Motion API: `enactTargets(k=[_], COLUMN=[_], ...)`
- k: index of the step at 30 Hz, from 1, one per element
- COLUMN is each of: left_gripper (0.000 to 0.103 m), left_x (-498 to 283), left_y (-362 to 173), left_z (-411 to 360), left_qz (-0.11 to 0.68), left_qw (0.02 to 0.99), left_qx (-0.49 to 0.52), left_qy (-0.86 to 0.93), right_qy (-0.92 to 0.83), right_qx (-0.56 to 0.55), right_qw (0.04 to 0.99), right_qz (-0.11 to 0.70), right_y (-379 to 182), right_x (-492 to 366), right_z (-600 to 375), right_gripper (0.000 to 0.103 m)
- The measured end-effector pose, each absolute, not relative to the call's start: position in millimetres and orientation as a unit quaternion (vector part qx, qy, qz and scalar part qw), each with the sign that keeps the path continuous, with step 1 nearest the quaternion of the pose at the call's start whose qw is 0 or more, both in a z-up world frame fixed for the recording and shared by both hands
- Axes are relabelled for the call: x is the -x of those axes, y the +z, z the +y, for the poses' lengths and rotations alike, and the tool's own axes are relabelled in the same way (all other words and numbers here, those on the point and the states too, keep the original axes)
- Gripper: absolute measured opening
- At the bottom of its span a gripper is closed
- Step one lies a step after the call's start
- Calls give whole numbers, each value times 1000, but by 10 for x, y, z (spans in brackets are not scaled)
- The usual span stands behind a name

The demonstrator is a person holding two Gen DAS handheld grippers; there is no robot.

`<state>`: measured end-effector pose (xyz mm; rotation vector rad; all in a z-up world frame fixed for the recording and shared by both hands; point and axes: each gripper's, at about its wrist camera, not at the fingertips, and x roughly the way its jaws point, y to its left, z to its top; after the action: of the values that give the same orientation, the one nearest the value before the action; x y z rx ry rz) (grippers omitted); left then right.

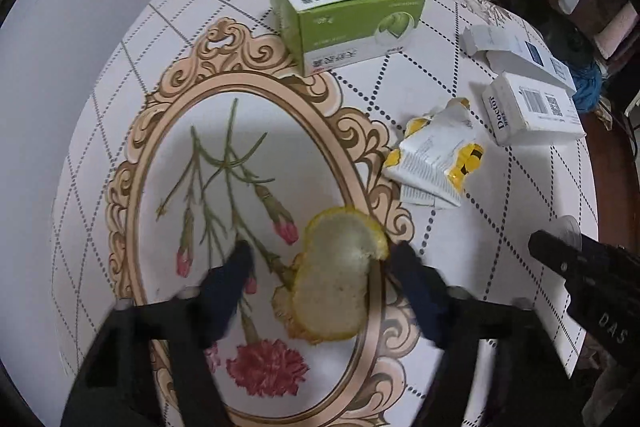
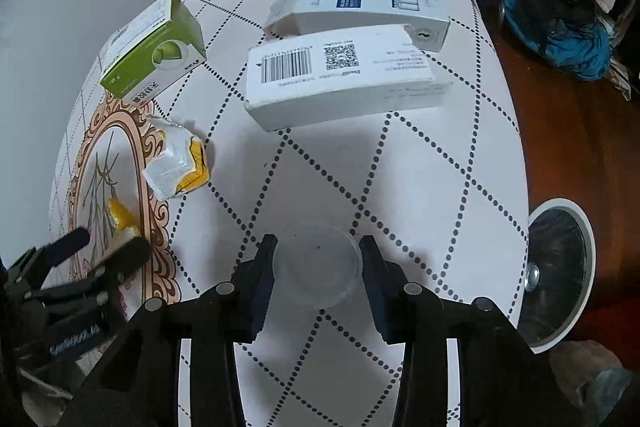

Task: Collect trash
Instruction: 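Grasp the lemon slice with the left tool while the right grasps the clear plastic cup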

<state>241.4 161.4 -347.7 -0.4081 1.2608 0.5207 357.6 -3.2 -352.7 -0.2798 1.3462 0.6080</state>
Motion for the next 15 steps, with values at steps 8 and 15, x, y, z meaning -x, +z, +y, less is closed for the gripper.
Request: enactTargets(k=[8,15], left_gripper=[31,30], left_x=[-2427,-2350], left_y=[-3457,-3238], left_z=[1667,1587], left_qz=[562,543], left_qw=[767,779], left_qx=[186,173], left_qy=[247,259], right_qy=[275,282], right_qx=[139,140], right_qw=[733,739], right_qz=[607,596], right_y=[-3519,-3410], right_x=[-3538,-3485], right_z=[3,-35], right_gripper=[43,43])
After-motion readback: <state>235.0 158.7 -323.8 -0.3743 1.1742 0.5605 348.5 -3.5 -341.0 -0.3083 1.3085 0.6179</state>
